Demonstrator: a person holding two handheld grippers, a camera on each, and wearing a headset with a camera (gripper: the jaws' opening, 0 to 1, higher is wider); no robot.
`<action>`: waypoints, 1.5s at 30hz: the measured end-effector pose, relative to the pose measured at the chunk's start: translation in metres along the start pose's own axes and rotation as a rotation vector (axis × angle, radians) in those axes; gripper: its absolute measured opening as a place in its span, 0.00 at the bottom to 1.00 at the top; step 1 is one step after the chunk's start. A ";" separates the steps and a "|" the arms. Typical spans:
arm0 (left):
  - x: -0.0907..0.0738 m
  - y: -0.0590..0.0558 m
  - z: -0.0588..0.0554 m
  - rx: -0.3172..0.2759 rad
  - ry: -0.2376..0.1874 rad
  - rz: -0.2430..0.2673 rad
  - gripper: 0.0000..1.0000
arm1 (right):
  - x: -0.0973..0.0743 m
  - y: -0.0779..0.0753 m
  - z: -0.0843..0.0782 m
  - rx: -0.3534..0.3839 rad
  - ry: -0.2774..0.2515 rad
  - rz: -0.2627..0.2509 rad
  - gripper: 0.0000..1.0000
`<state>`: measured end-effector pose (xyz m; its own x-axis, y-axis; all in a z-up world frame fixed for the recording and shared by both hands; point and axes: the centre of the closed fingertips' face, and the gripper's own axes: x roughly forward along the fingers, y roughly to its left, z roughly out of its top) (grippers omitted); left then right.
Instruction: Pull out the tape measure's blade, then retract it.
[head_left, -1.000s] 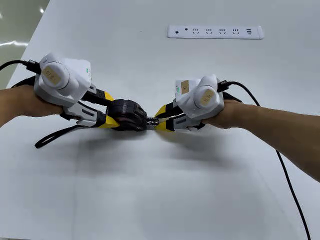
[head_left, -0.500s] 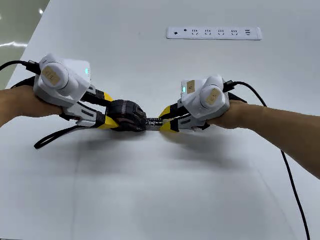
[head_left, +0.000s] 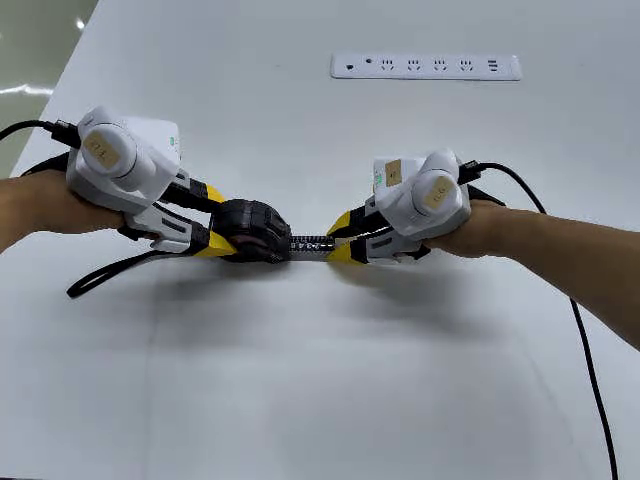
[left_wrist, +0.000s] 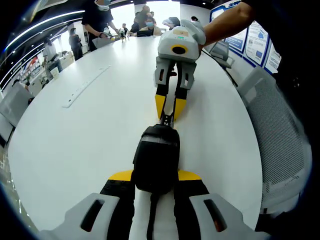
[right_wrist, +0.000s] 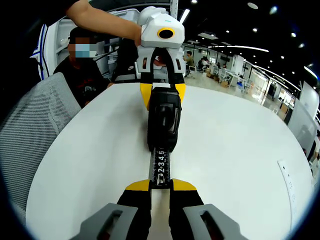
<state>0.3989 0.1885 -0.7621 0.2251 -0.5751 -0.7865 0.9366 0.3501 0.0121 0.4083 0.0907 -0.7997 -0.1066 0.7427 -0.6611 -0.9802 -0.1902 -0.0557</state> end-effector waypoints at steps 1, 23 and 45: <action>0.000 0.000 0.000 -0.001 -0.001 0.000 0.24 | -0.001 0.000 0.000 0.001 0.001 -0.001 0.09; 0.001 0.001 0.000 -0.005 -0.002 -0.003 0.24 | -0.018 0.000 -0.016 0.022 0.013 0.000 0.09; 0.001 0.001 0.000 -0.006 -0.004 -0.007 0.24 | -0.038 0.003 -0.032 0.041 0.028 -0.003 0.09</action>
<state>0.4004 0.1885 -0.7629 0.2198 -0.5802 -0.7843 0.9366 0.3505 0.0031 0.4146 0.0410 -0.7990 -0.0993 0.7248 -0.6817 -0.9865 -0.1611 -0.0276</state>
